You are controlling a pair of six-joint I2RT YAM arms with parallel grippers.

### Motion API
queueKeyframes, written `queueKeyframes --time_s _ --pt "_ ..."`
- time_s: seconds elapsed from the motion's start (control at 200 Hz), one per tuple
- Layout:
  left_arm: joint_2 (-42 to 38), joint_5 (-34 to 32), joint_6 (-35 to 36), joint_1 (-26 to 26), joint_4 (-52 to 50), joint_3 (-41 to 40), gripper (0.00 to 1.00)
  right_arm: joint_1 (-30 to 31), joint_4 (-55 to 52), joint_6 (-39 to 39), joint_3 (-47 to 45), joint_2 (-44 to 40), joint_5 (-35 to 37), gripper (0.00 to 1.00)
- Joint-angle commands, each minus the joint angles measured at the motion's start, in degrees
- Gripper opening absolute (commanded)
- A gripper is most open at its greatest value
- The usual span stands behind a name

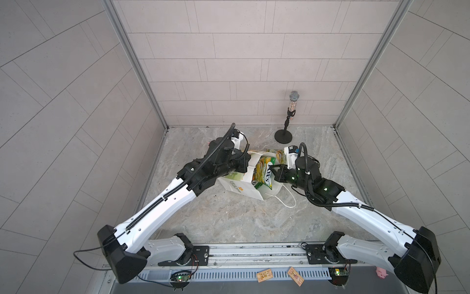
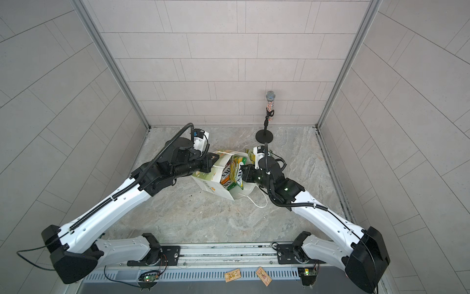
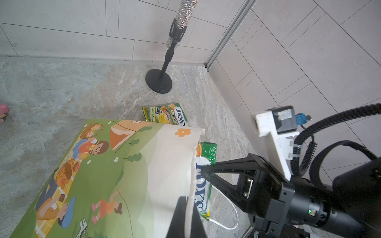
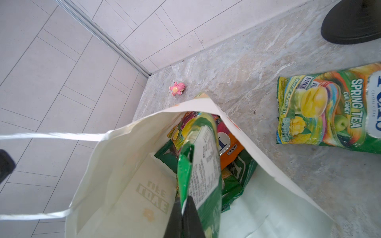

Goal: Take the snacks out of the paper bag
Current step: Pick up the snack from the paper bag.

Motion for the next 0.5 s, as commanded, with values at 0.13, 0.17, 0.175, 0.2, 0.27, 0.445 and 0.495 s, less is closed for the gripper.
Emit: queueKeyframes --time_s 0.13,0.17,0.175,0.2,0.27,0.445,0.495 --pt "-2.85 -2.65 0.07 -0.2 0.0 -0.17 0.0 -2.75 -3.56 -2.22 4.91 -5.15 -7.42 0.0" --pt "-2.85 -2.58 0.12 -0.18 -0.08 -0.15 0.0 -3.2 -4.02 -2.45 5.52 -5.86 -7.74 0.0" --pt "-2.85 -2.62 0.17 -0.21 -0.08 -0.19 0.0 -3.25 -4.1 -2.46 5.56 -5.9 -7.72 0.0" --pt "-2.85 -2.5 0.14 -0.2 -0.09 -0.15 0.0 -3.5 -4.4 -2.6 5.87 -6.38 -7.91 0.0" --pt "-2.68 -2.17 0.28 -0.23 -0.09 -0.15 0.0 -4.73 -4.76 -2.48 6.71 -7.28 -9.25 0.0" --pt "-2.67 -1.96 0.29 -0.21 -0.17 -0.17 0.0 -8.9 -5.58 -2.14 9.09 -10.07 -12.28 0.0" --pt "-2.65 -1.9 0.3 -0.17 -0.15 -0.24 0.0 -9.97 -6.78 -2.82 10.0 -10.85 -12.22 0.0"
